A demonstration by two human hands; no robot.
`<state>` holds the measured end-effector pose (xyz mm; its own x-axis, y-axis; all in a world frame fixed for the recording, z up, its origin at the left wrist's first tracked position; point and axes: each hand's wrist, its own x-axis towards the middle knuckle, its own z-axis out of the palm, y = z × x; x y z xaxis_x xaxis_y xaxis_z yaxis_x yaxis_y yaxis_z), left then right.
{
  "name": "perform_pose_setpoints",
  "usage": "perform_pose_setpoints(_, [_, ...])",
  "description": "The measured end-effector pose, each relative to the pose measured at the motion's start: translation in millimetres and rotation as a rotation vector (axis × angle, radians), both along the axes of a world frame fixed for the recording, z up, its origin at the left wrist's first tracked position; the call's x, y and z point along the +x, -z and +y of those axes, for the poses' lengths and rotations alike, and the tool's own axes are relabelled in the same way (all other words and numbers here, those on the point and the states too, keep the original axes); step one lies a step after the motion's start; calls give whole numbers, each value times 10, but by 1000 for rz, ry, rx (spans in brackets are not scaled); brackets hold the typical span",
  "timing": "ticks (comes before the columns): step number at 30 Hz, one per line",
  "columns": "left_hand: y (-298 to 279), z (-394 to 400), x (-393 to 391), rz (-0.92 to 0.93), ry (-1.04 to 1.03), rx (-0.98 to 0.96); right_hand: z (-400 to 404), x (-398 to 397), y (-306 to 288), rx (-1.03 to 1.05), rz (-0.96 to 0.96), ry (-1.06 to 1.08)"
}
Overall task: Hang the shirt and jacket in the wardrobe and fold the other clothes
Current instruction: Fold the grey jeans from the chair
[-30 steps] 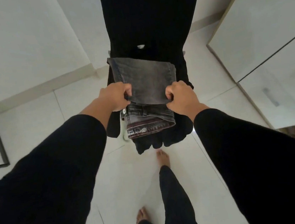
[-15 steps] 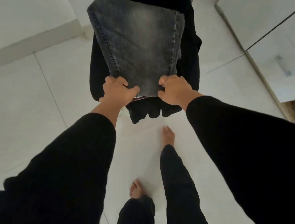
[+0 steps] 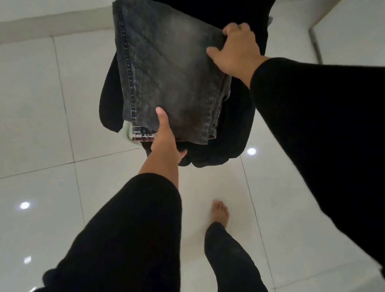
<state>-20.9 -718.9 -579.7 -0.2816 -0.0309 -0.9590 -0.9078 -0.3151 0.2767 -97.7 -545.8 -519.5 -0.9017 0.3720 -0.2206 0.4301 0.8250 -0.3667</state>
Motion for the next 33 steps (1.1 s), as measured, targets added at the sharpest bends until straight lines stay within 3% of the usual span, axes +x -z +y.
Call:
perform_pose_setpoints(6, [61,300,-44,-31,-185,-277,167,-344,165,-128,-151,-62])
perform_pose_setpoints(12, [67,440,-162,-78,-257,-334,274,-510,269,-260,-242,-68])
perform_pose_setpoints(18, [106,445,-192,-77,-296,-347,264,-511,338,-249,-203,-28])
perform_pose_setpoints(23, [39,369,-145,-54,-330,-313,250,-468,92,-288,-242,36])
perform_pose_setpoints(27, [-139,140,-100,-11,-346,-322,205,-285,-161,-445,-345,98])
perform_pose_setpoints(33, [-627,-245,-24,114,-240,-325,1,187,-770,-665,-345,240])
